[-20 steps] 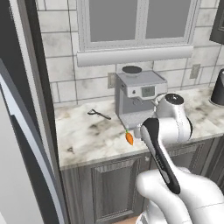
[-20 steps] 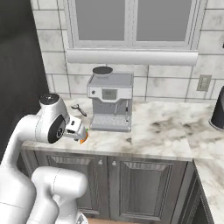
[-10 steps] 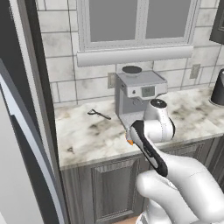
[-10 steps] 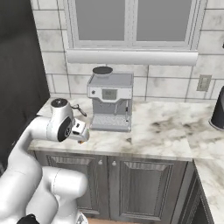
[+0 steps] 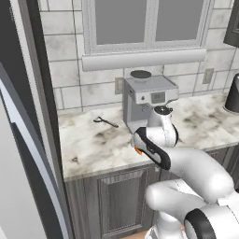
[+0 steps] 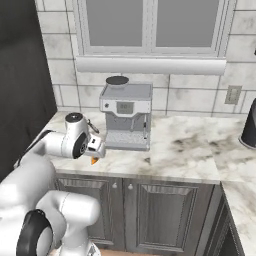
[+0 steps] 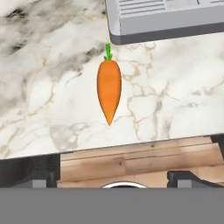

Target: Place the eggplant and carrot inside the fridge drawer. Close the drawer after placing the vegetables.

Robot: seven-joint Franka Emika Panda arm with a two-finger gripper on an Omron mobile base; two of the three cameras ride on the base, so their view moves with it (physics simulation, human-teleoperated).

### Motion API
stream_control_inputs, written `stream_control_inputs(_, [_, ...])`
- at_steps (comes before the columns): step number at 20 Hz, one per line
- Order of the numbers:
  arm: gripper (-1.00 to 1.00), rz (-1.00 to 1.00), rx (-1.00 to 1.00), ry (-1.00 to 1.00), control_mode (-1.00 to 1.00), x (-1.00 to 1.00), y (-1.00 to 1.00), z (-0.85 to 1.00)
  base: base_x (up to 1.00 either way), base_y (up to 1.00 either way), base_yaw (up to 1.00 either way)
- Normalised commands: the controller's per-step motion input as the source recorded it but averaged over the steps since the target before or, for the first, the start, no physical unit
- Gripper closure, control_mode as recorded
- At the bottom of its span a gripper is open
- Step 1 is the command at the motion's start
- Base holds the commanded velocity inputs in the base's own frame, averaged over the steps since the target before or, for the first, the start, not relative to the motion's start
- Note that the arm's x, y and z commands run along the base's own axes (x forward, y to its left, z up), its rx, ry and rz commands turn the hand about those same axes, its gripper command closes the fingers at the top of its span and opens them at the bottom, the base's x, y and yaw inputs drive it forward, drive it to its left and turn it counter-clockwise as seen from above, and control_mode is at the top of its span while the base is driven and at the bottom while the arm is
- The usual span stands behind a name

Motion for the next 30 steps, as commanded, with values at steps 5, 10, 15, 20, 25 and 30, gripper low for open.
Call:
stream_control_inputs(5, [-1.00, 0.00, 0.00, 0.03, -1.00, 0.47, 0.00, -0.30, 0.00, 0.00, 0.00])
stream_control_inputs(10, [-1.00, 0.00, 0.00, 0.03, -1.00, 0.43, 0.00, -0.38, 0.00, 0.00, 0.00])
stream_control_inputs(15, [-1.00, 0.00, 0.00, 0.00, -1.00, 0.28, 0.01, -0.36, 0.00, 0.00, 0.00])
stream_control_inputs(20, [-1.00, 0.00, 0.00, 0.00, -1.00, 0.25, 0.08, -0.30, 0.00, 0.00, 0.00])
stream_control_inputs(25, [-1.00, 0.00, 0.00, 0.00, -1.00, 0.12, 0.13, -0.29, 0.00, 0.00, 0.00])
stream_control_inputs(30, [-1.00, 0.00, 0.00, 0.00, -1.00, 0.17, 0.14, -0.24, 0.00, 0.00, 0.00])
